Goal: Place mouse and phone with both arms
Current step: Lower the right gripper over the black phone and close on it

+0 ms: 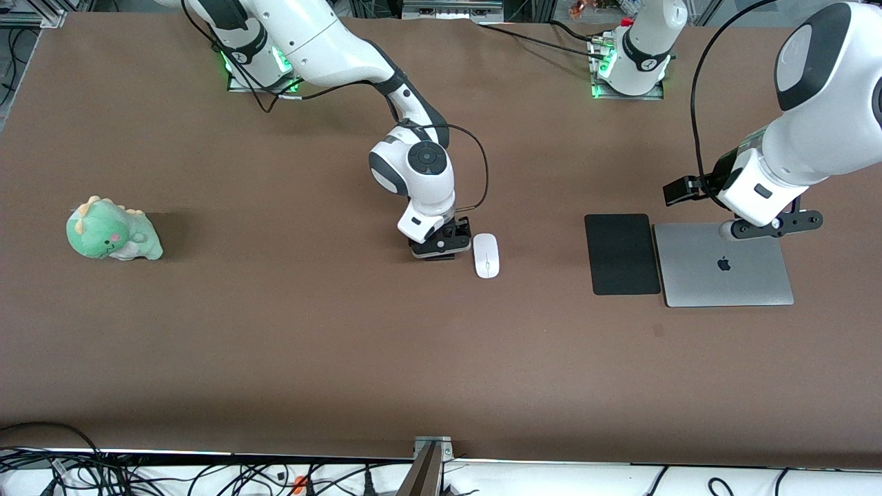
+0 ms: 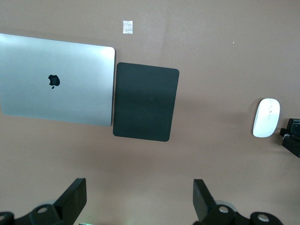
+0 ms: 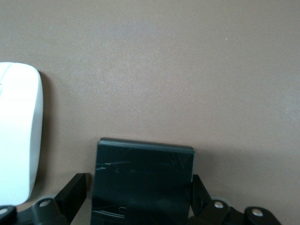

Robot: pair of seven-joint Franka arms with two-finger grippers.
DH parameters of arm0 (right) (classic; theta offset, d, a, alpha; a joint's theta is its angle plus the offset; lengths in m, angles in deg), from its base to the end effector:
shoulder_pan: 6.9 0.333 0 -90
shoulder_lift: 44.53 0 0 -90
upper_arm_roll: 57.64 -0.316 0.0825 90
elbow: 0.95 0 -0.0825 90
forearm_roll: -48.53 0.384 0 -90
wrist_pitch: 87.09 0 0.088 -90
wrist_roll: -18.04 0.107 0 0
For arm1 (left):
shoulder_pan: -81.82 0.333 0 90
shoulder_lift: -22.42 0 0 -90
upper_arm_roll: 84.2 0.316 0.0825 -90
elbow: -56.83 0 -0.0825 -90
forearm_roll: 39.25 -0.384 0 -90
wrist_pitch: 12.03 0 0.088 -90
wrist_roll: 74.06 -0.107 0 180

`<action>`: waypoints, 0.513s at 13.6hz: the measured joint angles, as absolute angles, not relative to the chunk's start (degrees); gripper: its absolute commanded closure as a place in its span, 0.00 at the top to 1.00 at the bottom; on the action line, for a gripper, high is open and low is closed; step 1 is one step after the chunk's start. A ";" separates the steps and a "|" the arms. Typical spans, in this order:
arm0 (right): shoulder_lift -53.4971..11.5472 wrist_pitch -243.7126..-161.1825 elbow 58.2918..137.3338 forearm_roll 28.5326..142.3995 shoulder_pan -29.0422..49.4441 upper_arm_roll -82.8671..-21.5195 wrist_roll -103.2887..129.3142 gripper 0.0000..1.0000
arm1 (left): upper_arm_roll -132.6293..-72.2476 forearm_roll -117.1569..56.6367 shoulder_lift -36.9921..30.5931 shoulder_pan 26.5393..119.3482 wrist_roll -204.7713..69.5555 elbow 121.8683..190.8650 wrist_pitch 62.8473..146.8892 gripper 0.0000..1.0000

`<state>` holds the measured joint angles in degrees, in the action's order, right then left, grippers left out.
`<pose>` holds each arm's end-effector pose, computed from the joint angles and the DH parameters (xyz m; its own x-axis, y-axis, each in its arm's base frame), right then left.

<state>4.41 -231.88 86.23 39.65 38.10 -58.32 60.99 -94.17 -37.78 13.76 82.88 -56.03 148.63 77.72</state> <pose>0.5037 0.5160 0.1662 0.9723 0.1573 0.1731 0.1644 -0.9860 -0.0270 0.5813 -0.0877 0.5243 0.9689 0.1581 -0.1904 0.1595 -0.9872 -0.0080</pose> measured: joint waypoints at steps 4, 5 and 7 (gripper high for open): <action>4.07 -231.59 86.21 39.54 38.05 -58.14 60.93 0.57 | -94.17 -37.78 13.76 82.86 -56.03 148.62 77.72 1.00; 4.07 -231.50 86.18 39.56 37.96 -58.13 60.93 0.54 | -94.17 -37.78 13.76 82.85 -56.03 148.60 77.72 1.00; 4.00 -229.21 85.68 39.60 37.27 -58.05 60.89 0.48 | -94.17 -37.78 13.76 82.80 -56.03 148.58 77.72 1.00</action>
<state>4.00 -229.21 85.68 39.60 37.27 -58.05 60.89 -94.17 -37.78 13.76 82.80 -56.03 148.58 77.72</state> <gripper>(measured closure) 0.194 0.000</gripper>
